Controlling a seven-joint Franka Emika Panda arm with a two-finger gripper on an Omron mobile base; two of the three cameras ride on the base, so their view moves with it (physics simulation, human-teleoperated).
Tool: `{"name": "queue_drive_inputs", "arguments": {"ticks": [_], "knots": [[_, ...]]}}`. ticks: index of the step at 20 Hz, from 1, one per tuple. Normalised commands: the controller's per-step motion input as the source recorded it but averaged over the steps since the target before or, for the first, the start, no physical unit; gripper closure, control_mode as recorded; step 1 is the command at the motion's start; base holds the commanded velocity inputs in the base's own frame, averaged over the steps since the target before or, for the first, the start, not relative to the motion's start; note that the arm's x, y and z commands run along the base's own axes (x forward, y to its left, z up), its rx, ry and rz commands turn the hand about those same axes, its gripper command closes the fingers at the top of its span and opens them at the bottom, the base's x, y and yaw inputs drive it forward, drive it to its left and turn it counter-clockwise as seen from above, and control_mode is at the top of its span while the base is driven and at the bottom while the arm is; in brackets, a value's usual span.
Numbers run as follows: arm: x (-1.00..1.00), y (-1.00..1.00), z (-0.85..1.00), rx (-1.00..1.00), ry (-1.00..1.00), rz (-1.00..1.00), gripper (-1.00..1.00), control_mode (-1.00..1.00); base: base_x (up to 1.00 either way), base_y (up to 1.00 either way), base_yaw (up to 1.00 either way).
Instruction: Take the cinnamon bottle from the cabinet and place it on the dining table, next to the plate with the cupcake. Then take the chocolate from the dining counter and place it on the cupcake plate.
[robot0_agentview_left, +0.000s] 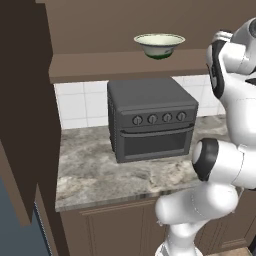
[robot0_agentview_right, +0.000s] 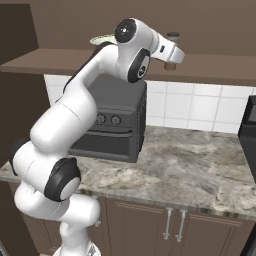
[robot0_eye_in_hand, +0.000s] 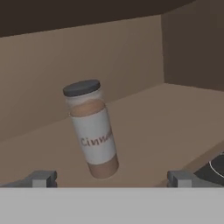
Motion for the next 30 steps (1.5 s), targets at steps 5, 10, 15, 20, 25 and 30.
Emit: {"name": "queue_drive_inputs", "arguments": {"ticks": [5,10,15,20,25,30], "knots": [[0.25,0.00,-0.17,0.02,0.00,0.00,-1.00,-1.00,0.00,0.00,0.00],[0.28,0.00,-0.05,0.00,0.00,0.00,-1.00,-1.00,0.00,0.00,0.00],[0.38,0.00,-0.03,0.00,0.00,0.03,-1.00,-1.00,0.00,0.00,0.00],[0.31,0.00,-0.01,0.00,0.00,0.02,-1.00,-1.00,0.00,0.00,0.00],[0.27,-0.01,-0.01,0.00,0.00,0.00,-1.00,-1.00,0.00,0.00,0.00],[0.14,-0.13,0.00,0.00,0.00,0.00,-1.00,-1.00,0.00,0.00,0.00]]}}
